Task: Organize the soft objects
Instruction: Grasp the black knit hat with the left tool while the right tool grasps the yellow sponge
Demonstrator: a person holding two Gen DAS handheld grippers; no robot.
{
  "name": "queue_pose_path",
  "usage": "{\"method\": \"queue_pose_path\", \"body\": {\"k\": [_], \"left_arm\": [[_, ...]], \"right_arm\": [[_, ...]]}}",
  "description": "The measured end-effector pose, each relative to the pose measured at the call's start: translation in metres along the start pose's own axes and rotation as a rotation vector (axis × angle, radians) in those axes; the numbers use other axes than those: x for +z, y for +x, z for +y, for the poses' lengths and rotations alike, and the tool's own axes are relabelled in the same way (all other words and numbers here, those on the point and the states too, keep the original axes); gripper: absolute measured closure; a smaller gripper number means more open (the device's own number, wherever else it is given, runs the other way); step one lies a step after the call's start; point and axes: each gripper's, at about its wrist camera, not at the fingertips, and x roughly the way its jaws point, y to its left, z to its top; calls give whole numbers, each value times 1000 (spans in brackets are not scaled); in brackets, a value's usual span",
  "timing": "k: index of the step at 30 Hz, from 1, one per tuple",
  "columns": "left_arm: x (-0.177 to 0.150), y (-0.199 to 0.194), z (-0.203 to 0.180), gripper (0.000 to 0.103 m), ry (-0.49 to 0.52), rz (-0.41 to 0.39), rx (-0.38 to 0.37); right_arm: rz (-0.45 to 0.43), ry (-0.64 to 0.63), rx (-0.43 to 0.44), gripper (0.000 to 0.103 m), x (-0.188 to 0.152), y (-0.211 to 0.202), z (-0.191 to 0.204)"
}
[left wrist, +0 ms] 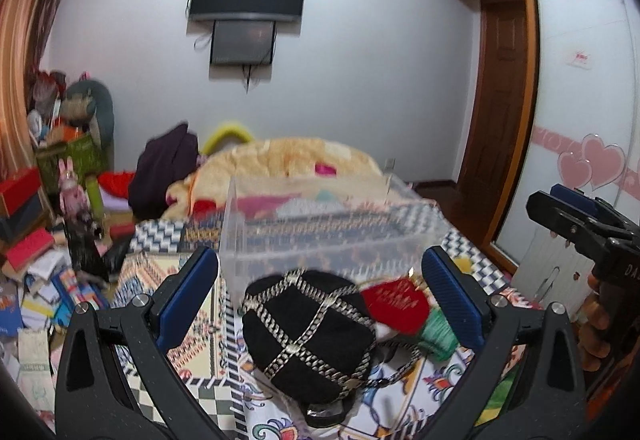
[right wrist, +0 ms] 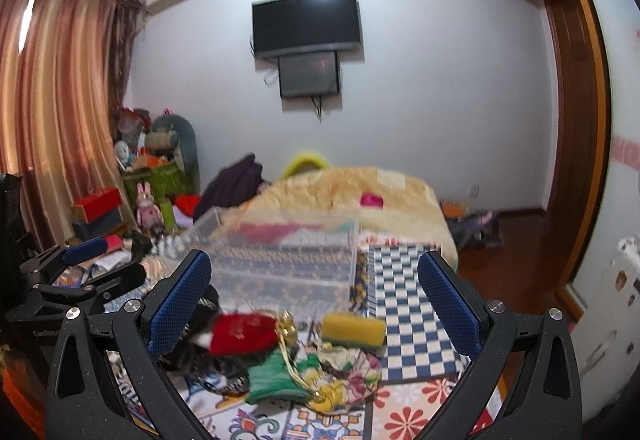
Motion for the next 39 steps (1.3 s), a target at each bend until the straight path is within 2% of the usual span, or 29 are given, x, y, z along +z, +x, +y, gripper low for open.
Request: {"method": "queue_pose_path", "body": {"k": [7, 12, 14, 17, 21, 25, 26, 28, 30, 31, 35, 39], "left_arm": [[-19, 31, 20, 0, -63, 91, -4], [-26, 42, 25, 2, -68, 116, 13], [-29, 45, 26, 18, -63, 124, 27], [-31, 51, 31, 21, -67, 136, 31], [-36, 61, 40, 28, -93, 163, 9], [-42, 71, 47, 46, -124, 199, -28], [-43, 72, 47, 53, -127, 201, -35], [-43, 73, 46, 58, -123, 199, -46], [-43, 71, 42, 62, -103, 187, -39], [-43, 69, 39, 67, -84, 180, -30], [-41, 62, 32, 78, -47, 151, -7], [-38, 53, 31, 84, -49, 116, 2]], "right_arm": [[137, 43, -15, 0, -20, 32, -18], [206, 61, -47, 0, -32, 47, -26], [234, 63, -55, 1, -37, 53, -29], [258, 63, -65, 5, -40, 62, -31], [287, 76, -52, 5, -44, 70, -32], [322, 102, -34, 6, -48, 81, -32], [328, 104, -33, 10, -50, 82, -33], [342, 111, -27, 16, -51, 88, -38], [350, 116, -28, 17, -52, 89, -39], [350, 119, -30, 20, -52, 89, -40], [360, 122, -24, 38, -52, 91, -41], [347, 119, -29, 40, -50, 89, -40]]}}
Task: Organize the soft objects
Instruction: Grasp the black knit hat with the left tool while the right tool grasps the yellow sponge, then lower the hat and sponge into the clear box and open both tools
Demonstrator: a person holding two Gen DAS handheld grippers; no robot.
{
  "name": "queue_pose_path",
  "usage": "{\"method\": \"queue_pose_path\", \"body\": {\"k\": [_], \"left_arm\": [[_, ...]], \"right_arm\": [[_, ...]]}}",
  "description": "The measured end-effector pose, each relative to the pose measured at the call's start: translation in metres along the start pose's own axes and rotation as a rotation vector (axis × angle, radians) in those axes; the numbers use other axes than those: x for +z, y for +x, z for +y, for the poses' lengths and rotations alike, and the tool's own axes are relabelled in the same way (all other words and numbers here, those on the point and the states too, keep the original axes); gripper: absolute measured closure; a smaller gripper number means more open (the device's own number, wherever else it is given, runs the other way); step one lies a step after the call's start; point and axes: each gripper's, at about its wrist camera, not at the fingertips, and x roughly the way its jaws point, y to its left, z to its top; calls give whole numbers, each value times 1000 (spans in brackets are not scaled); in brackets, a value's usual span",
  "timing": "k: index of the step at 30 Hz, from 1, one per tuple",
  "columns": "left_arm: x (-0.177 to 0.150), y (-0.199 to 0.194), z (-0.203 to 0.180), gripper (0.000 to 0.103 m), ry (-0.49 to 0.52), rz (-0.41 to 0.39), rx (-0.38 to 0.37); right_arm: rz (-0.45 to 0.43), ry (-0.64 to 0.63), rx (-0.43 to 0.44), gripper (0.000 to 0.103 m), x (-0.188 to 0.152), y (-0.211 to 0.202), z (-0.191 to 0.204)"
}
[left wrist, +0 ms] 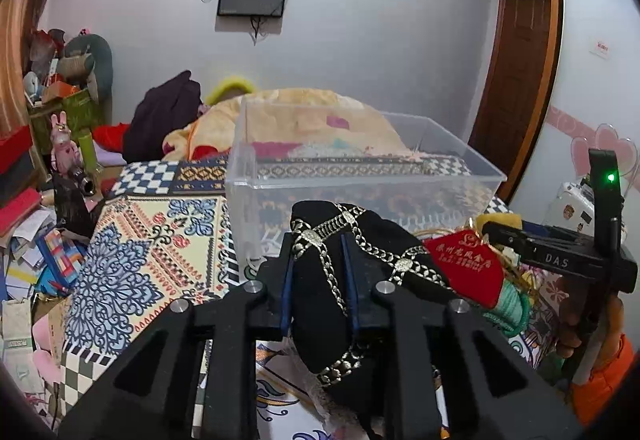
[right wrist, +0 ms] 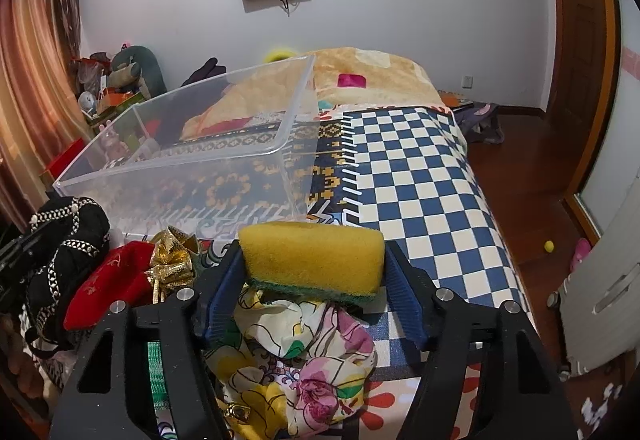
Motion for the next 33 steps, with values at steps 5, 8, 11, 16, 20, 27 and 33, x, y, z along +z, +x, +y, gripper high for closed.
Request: {"method": "queue_pose_path", "body": {"k": [5, 8, 11, 16, 20, 27, 33], "left_arm": [[5, -14, -4, 91, 18, -47, -8], [9, -25, -9, 92, 41, -86, -2], [17, -33, -11, 93, 42, -104, -11], [34, -40, -12, 93, 55, -129, -21], [52, -43, -13, 93, 77, -154, -32], [86, -43, -22, 93, 122, -223, 52], [108, -26, -20, 93, 120, -233, 59]], "right_arm": [[-33, -11, 10, 40, 3, -12, 3], [-62, -28, 11, 40, 6, -22, 5], [-97, -43, 15, 40, 10, -34, 9], [-140, -65, 32, 40, 21, -47, 15], [-163, -80, 56, 40, 33, -53, 20], [-190, -123, 60, 40, 52, -43, 36], [-178, -138, 77, 39, 68, -26, 45]]}}
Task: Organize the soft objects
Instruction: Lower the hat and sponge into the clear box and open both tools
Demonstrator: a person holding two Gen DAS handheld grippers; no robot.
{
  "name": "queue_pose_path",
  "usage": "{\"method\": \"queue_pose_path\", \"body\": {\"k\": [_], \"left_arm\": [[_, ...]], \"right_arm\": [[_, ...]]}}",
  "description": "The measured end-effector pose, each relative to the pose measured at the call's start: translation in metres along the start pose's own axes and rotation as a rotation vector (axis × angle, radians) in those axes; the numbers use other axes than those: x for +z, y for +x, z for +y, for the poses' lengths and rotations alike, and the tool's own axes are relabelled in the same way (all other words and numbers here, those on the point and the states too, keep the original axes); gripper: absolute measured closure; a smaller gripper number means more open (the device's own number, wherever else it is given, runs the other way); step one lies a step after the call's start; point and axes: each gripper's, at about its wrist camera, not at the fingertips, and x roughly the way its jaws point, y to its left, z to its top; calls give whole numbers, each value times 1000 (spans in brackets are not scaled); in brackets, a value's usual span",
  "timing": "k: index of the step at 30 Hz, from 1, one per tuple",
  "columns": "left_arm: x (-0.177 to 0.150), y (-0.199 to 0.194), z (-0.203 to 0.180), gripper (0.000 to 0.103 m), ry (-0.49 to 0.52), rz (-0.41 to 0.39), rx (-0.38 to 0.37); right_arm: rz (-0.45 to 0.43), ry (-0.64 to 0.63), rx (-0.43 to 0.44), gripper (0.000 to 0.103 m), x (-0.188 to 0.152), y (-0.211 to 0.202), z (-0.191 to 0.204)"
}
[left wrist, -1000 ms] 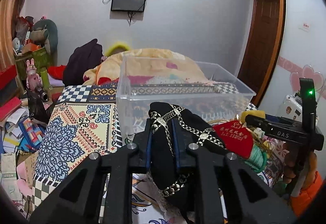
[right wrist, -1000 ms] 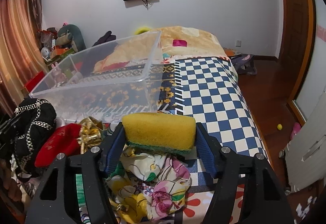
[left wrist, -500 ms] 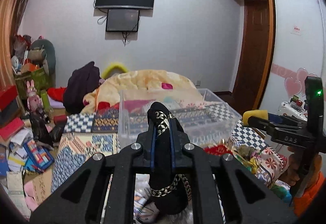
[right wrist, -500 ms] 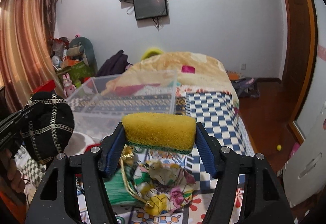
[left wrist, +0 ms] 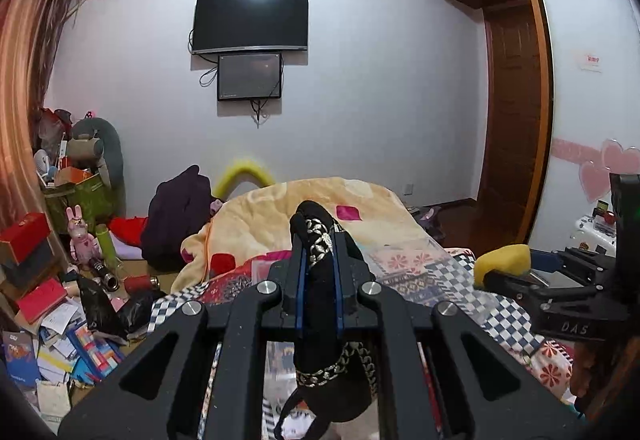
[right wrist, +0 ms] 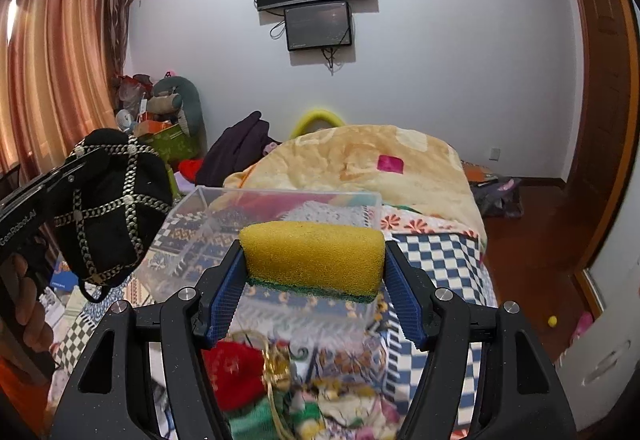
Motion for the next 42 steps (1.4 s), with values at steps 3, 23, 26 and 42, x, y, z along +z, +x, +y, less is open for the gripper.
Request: {"method": "queue_pose_path", "body": {"k": [3, 23, 26, 42], "left_arm": [[2, 14, 0, 93, 12, 8, 17], [-31, 127, 6, 93, -13, 316, 18], [-38, 130, 8, 93, -23, 346, 8], [-29, 98, -2, 43, 7, 275, 19]], "right_arm": [[13, -17, -6, 39, 6, 12, 1], [268, -87, 10, 40, 6, 96, 10], [305, -94, 7, 40, 3, 101, 10], [218, -175, -38, 23, 10, 73, 21]]}}
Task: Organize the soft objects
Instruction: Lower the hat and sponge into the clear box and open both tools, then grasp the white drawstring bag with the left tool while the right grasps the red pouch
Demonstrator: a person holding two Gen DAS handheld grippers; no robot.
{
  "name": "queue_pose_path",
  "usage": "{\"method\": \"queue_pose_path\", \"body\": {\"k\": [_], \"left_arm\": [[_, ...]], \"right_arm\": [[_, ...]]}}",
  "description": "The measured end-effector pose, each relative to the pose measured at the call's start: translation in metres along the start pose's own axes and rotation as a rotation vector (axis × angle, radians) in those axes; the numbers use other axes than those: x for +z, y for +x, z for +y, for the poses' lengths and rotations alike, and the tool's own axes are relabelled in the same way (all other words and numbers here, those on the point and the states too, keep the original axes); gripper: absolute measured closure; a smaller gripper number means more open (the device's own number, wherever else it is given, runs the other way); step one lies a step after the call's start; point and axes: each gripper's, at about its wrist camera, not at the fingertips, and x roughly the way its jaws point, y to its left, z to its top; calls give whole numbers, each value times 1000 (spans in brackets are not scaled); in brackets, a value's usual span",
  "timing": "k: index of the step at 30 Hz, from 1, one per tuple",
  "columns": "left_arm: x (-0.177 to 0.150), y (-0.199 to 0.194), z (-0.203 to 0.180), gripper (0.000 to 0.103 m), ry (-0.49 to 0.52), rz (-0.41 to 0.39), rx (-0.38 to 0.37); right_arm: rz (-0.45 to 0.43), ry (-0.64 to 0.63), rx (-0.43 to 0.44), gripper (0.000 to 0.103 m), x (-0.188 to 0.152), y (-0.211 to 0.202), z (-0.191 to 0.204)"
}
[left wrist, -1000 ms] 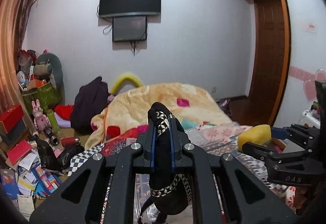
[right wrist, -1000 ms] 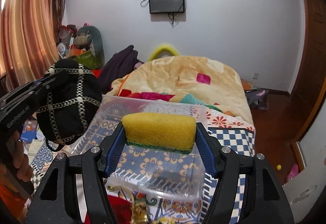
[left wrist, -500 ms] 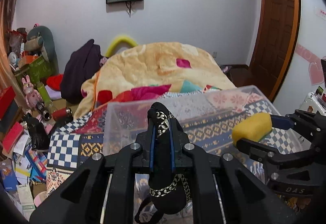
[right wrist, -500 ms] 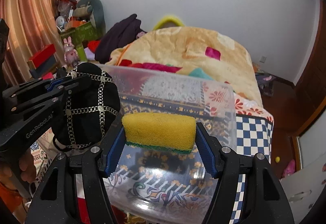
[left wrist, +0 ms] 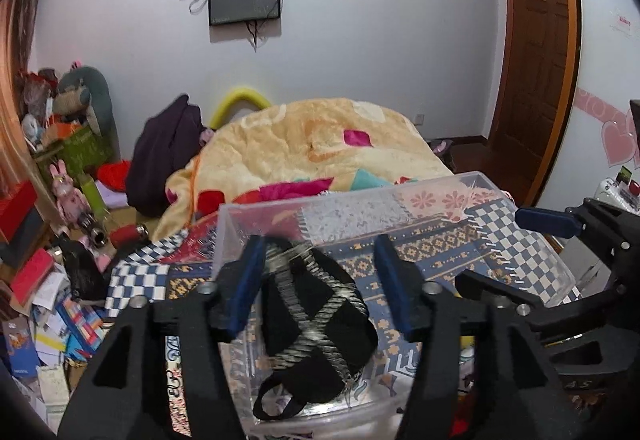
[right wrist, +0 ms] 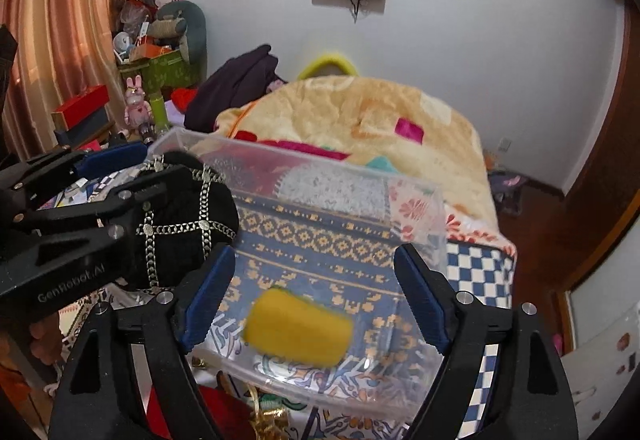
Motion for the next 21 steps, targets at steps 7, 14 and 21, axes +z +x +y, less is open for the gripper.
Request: {"method": "queue_pose_path", "body": {"k": [7, 14, 21], "left_arm": [[5, -36, -1, 31, -3, -75, -27], [-3, -70, -1, 19, -11, -123, -65], [-26, -89, 6, 17, -10, -102, -83]], "right_arm": [[-73, 54, 37, 23, 1, -28, -7], [-133, 86, 56, 21, -8, -59, -10], [-181, 97, 45, 21, -29, -83, -8]]}}
